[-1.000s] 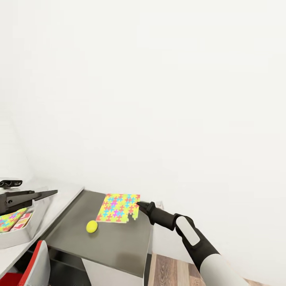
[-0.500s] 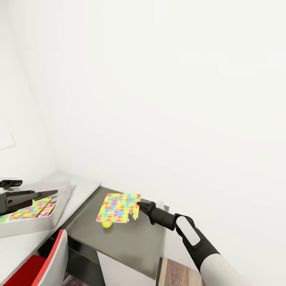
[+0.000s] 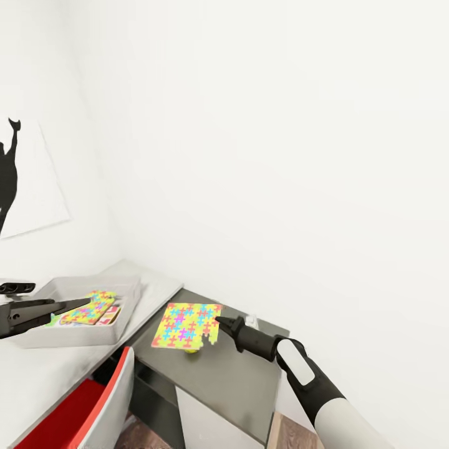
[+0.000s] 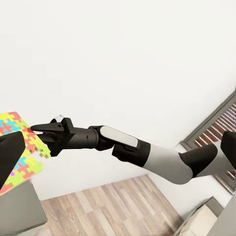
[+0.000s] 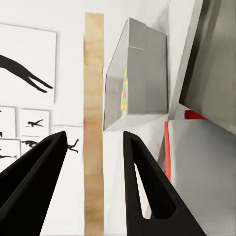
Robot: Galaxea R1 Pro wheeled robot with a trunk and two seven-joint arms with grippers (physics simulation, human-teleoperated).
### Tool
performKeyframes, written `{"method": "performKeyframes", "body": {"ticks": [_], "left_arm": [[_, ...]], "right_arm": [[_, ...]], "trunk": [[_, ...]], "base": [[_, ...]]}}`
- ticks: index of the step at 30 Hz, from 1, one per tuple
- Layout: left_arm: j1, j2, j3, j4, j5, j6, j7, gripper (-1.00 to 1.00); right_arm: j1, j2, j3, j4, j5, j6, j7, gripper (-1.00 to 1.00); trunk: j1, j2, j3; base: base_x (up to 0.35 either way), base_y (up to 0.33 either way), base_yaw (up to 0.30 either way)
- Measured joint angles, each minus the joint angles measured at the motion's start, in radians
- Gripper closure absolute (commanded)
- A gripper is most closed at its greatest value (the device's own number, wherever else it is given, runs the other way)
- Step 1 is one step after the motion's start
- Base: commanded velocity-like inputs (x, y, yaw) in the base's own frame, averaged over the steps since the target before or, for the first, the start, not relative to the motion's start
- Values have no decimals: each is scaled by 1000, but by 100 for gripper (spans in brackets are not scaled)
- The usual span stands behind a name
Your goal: Put all the toys in the child's room - the three board games (two on the bed and one on the table), the two jigsaw puzzles on the table, and the tennis ball on the table - inside the toy box on the table in the child's room.
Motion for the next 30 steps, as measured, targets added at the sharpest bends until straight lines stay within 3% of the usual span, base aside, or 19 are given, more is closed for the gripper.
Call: {"method": "performKeyframes", "body": {"ticks": [16, 23, 30], "left_arm": [[0, 2, 4, 0, 1, 0, 0, -100], [0, 6, 7, 0, 6, 0, 0, -100], [0, 6, 7, 0, 3, 0, 0, -100]], "right_arm": [[4, -9, -8, -8, -2, 0, 4, 100], [4, -6, -2, -114, -4, 9, -15, 100], [-137, 0, -13, -152, -23, 94, -193, 100]], "trunk": [[0, 0, 0], [0, 0, 0], [0, 0, 0]], "base": [[0, 0, 50], [0, 0, 0], [0, 0, 0]]}}
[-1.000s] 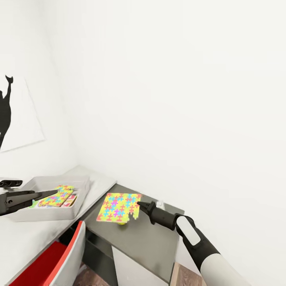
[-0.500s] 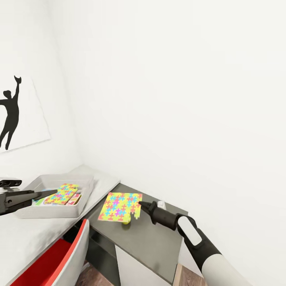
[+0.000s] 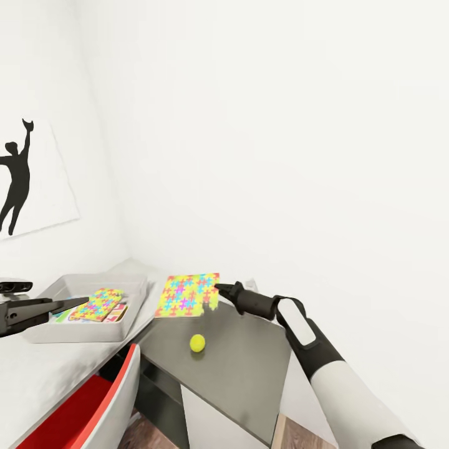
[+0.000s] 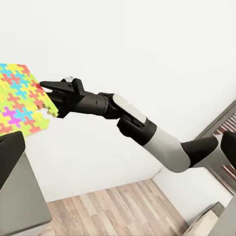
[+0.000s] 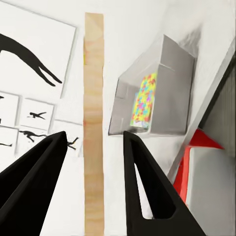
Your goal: Put all the toys in the child's room - the three board games (two on the bed and one on the table), the two jigsaw puzzles on the table, and the tennis ball on the table - inside the toy box on the table in the child's room.
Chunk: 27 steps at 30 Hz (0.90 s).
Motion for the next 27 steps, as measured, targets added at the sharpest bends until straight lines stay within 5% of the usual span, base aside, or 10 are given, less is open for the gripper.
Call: {"method": "performKeyframes", "body": {"ticks": [6, 12, 27], "left_arm": [[0, 2, 7, 1, 2, 0, 0, -100], [1, 2, 27, 1, 3, 0, 0, -100], [2, 1, 48, 8, 1, 0, 0, -100]], "right_arm": [[-80, 10, -29, -8, -10, 28, -121, 100], [-83, 11, -48, -40, -10, 26, -134, 100], [-82, 22, -46, -48, -7, -13, -137, 100]], "trunk": [[0, 0, 0], [0, 0, 0], [0, 0, 6]], "base": [[0, 0, 0], [0, 0, 54], [0, 0, 267]]}}
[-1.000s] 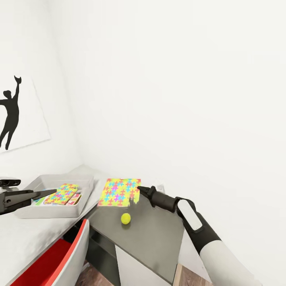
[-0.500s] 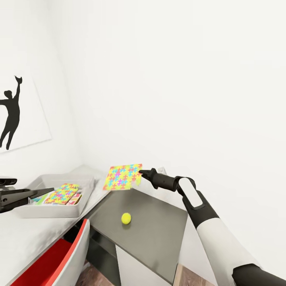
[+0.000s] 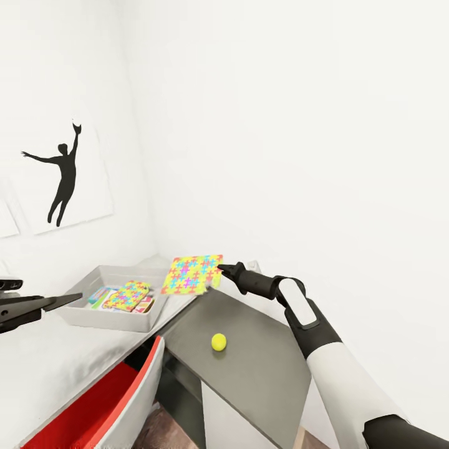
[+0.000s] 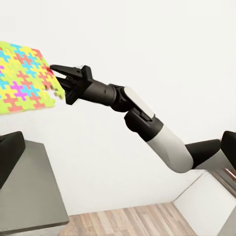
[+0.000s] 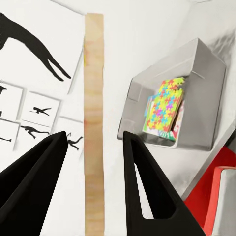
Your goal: Put all the toys in the child's room - the three board games (two on the bed and one on the table), the two jigsaw puzzles on the table, and the tennis ball on the table - inside the toy box on the table in the child's room.
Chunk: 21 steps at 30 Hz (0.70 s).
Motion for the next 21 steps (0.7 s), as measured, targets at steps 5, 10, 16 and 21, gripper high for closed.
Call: {"method": "performKeyframes", "body": {"ticks": [5, 10, 16, 21], "left_arm": [[1, -1, 1, 3, 1, 0, 0, -100], [1, -1, 2, 4, 0, 0, 0, -100], [1, -1, 2, 4, 1, 0, 0, -100], [1, -1, 2, 4, 1, 0, 0, -100]], "right_arm": [[0, 0, 1, 0, -2, -36, 0, 100], [0, 0, 2, 0, -2, -42, 1, 100], [0, 0, 3, 0, -1, -44, 1, 100], [0, 0, 3, -2, -2, -44, 1, 100]], "trunk": [[0, 0, 0], [0, 0, 0], [0, 0, 0], [0, 0, 0]], "base": [[0, 0, 282], [0, 0, 283], [0, 0, 264], [0, 0, 81]]}}
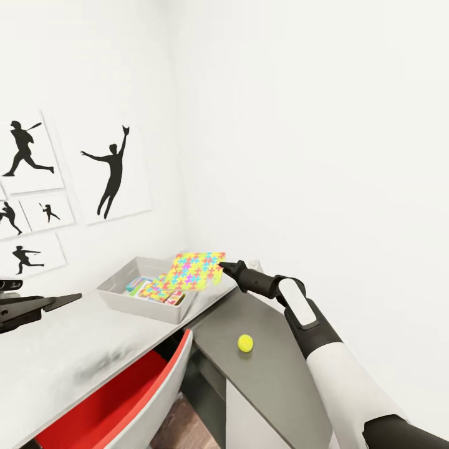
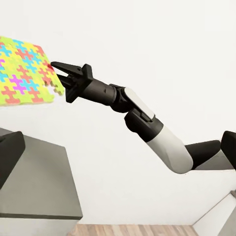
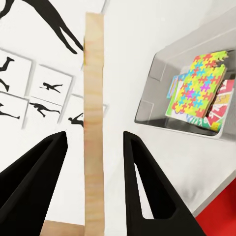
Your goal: Put all the toys in the child's room - the three board games (two on the bed and one on the table), the two jigsaw puzzles on the table, and the tennis ball on the table - inside the toy box on the table in the child's room.
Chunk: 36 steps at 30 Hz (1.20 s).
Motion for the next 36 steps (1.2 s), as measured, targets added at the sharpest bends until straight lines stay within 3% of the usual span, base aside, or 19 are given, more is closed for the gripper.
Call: {"method": "performKeyframes", "body": {"ticks": [10, 17, 27, 36], "left_arm": [[0, 0, 0, 0, 0, 0, 0, -100], [0, 0, 0, 0, 0, 0, 0, -100], [0, 0, 1, 0, 0, 0, 0, -100], [0, 0, 1, 0, 0, 0, 0, -100]], "right_arm": [[0, 0, 1, -1, 1, 0, -1, 100], [0, 0, 2, -1, 4, 0, -1, 100], [0, 0, 1, -1, 6, 0, -1, 100], [0, -1, -4, -1, 6, 0, 0, 100]], "trunk": [[0, 0, 0], [0, 0, 0], [0, 0, 0], [0, 0, 0]], "base": [[0, 0, 11], [41, 29, 231], [75, 184, 277], [230, 172, 47]]}}
